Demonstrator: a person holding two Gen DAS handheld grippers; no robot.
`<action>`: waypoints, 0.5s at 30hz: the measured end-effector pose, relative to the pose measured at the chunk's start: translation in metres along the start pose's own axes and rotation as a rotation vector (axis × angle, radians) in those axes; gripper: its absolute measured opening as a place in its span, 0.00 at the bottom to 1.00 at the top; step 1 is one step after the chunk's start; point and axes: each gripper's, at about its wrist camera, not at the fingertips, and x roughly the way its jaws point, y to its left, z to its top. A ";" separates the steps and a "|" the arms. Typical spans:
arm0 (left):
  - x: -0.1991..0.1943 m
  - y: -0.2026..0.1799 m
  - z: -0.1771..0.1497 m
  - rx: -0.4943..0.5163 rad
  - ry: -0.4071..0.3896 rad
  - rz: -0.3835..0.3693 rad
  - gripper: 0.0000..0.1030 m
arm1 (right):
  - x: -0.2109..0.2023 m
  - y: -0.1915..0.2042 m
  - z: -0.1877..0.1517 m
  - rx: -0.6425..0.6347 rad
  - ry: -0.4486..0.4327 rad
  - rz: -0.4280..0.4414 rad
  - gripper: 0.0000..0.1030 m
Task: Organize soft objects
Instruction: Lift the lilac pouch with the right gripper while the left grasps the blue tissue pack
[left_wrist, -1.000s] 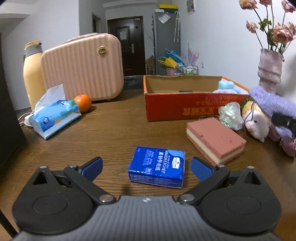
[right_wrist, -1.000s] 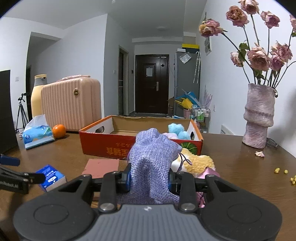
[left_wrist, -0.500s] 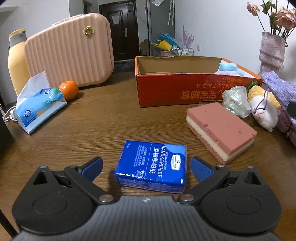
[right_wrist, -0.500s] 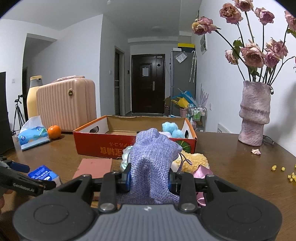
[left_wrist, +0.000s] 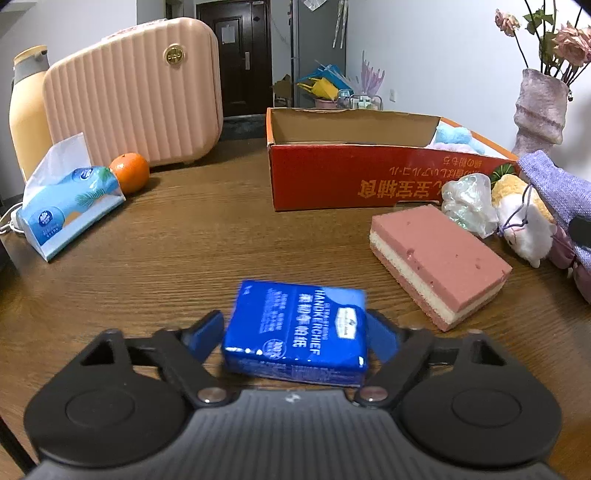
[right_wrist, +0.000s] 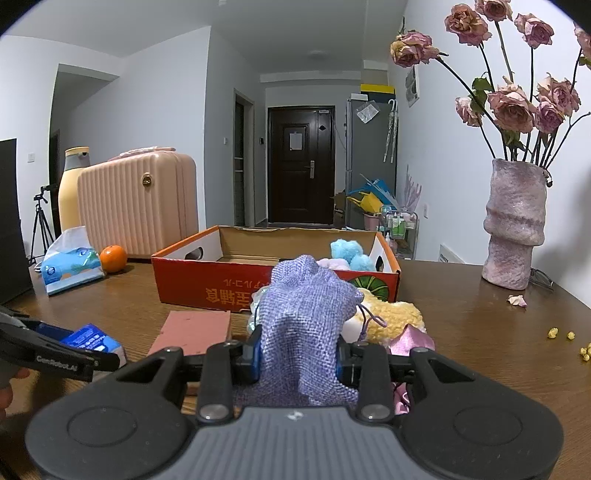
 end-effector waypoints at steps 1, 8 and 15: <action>0.000 0.000 0.000 0.004 -0.002 -0.001 0.73 | 0.000 0.000 0.000 0.000 -0.001 0.001 0.31; -0.006 -0.001 0.000 0.007 -0.031 0.012 0.73 | -0.003 0.002 0.000 -0.006 -0.011 0.009 0.31; -0.013 -0.001 0.001 0.007 -0.077 0.033 0.73 | -0.004 0.003 0.001 -0.011 -0.019 0.010 0.31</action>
